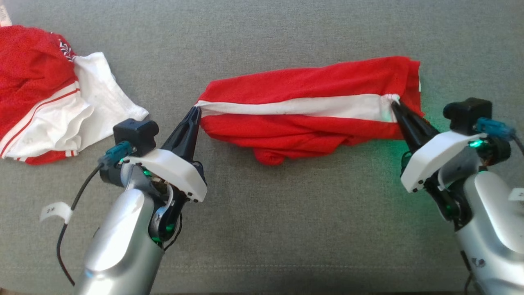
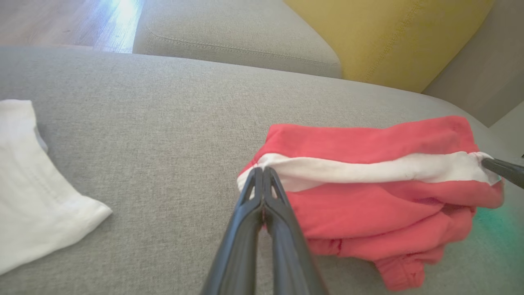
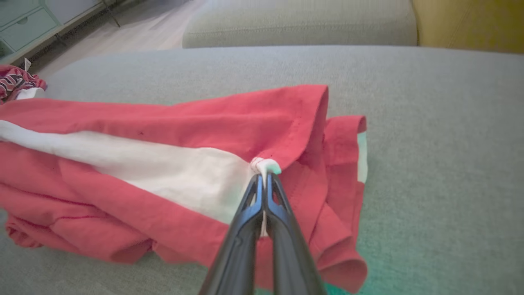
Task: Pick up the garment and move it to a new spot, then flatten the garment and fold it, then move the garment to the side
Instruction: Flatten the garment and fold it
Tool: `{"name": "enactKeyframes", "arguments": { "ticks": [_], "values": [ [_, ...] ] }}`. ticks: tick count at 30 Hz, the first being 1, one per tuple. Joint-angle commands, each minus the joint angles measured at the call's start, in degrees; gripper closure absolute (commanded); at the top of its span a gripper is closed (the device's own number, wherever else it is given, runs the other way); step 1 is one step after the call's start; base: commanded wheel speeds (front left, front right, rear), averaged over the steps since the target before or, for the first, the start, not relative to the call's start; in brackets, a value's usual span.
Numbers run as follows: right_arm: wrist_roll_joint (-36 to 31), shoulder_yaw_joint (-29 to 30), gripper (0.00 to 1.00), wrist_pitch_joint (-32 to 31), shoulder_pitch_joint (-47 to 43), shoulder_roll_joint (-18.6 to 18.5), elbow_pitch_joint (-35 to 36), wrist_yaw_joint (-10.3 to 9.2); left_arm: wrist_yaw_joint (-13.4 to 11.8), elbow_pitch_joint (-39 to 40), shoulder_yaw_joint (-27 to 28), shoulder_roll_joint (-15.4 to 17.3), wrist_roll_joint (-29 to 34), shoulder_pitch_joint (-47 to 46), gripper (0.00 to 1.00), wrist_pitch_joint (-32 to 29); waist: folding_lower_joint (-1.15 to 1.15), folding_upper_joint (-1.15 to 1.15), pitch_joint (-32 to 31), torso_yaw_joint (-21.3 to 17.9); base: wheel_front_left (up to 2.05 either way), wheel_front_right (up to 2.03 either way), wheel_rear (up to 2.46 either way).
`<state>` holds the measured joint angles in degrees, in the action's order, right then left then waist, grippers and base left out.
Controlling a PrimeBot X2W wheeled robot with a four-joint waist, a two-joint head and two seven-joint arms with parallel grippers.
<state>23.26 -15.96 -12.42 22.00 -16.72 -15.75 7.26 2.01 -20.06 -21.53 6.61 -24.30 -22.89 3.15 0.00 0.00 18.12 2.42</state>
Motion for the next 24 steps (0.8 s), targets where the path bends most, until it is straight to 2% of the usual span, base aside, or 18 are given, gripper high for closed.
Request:
{"name": "enactKeyframes", "arguments": {
  "ticks": [1,12,17,24],
  "values": [
    [0.0,-0.8,1.0,1.2,1.5,-1.0,2.5,0.23,-0.4,1.9,1.7,0.8,-0.1,-2.5,1.0,0.7,0.0,0.0,-0.1,-0.1,0.0,0.0,0.0],
    [-1.5,2.4,1.0,7.2,0.3,-1.1,10.7,0.23,-1.3,7.4,2.4,3.2,2.7,-4.6,1.0,6.3,0.0,0.0,-4.6,-1.5,0.0,0.0,0.0],
    [-3.5,5.7,1.0,6.8,0.0,-1.5,17.4,0.23,-2.1,13.0,2.6,5.2,4.8,-6.1,1.0,7.0,0.0,0.0,-7.7,-1.8,0.0,0.0,0.0],
    [-7.2,11.2,1.0,3.7,-0.2,-1.6,28.4,0.23,-2.4,20.6,2.6,7.7,6.7,-8.8,1.0,4.7,0.0,0.0,-9.9,-1.6,0.0,0.0,0.0]
  ]
}}
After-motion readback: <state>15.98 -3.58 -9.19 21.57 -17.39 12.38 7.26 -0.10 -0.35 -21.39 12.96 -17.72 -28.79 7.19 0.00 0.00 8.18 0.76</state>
